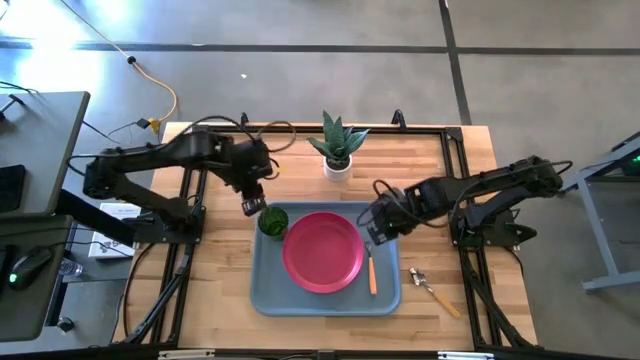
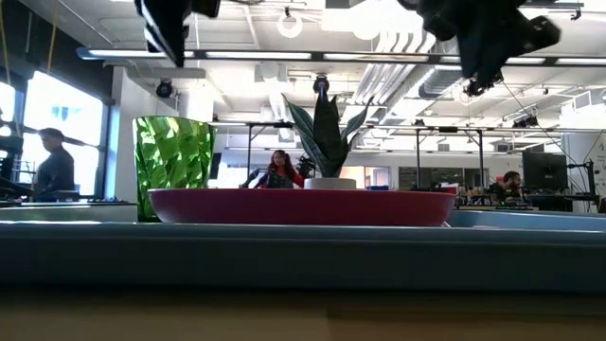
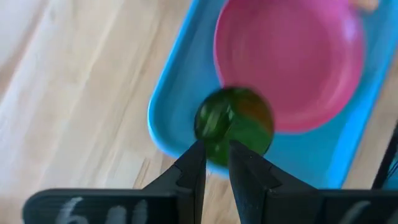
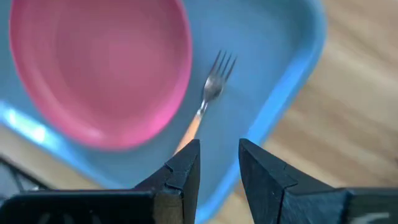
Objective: Pick and place plate/cup/fork/spoon on tray
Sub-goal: Put the orange spoon on the light blue tray beside the orange fork
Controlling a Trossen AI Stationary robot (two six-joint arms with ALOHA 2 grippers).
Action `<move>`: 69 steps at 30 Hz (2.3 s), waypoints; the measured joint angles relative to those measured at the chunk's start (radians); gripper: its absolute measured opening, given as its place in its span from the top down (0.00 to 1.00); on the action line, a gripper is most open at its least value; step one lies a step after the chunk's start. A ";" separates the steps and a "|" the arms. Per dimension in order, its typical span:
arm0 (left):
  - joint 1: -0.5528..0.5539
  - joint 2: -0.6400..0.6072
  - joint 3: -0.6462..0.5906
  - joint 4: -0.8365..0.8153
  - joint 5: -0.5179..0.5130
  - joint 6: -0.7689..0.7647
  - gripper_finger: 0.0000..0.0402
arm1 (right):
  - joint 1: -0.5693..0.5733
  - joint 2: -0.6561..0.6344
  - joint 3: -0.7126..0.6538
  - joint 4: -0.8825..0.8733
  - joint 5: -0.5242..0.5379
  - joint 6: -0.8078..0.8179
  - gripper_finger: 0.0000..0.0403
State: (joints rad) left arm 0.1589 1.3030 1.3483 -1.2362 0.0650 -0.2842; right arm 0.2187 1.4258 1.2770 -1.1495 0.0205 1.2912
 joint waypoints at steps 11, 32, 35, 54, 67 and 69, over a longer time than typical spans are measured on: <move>0.000 -0.133 0.000 0.309 -0.063 0.000 0.85 | 0.257 0.001 0.000 -0.016 -0.030 0.077 0.75; 0.000 -0.156 0.000 0.404 -0.063 -0.029 0.86 | 0.648 0.002 -0.006 -0.086 -0.082 0.442 0.60; 0.000 -0.156 0.000 0.406 -0.063 -0.028 0.86 | 0.688 0.002 -0.044 -0.072 -0.074 0.488 0.57; -0.001 -0.156 0.000 0.404 -0.062 -0.044 0.86 | 0.751 0.003 -0.445 0.343 -0.151 0.483 0.58; -0.001 -0.156 0.000 0.404 -0.062 -0.064 0.86 | 0.750 0.002 -0.560 0.442 -0.152 0.457 0.58; -0.001 -0.156 0.000 0.404 -0.062 -0.065 0.86 | 0.750 0.002 -0.571 0.456 -0.149 0.455 0.58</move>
State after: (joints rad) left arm 0.1581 1.1469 1.3483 -0.8322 0.0029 -0.3489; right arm 0.9688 1.4281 0.7062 -0.6934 -0.1283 1.7465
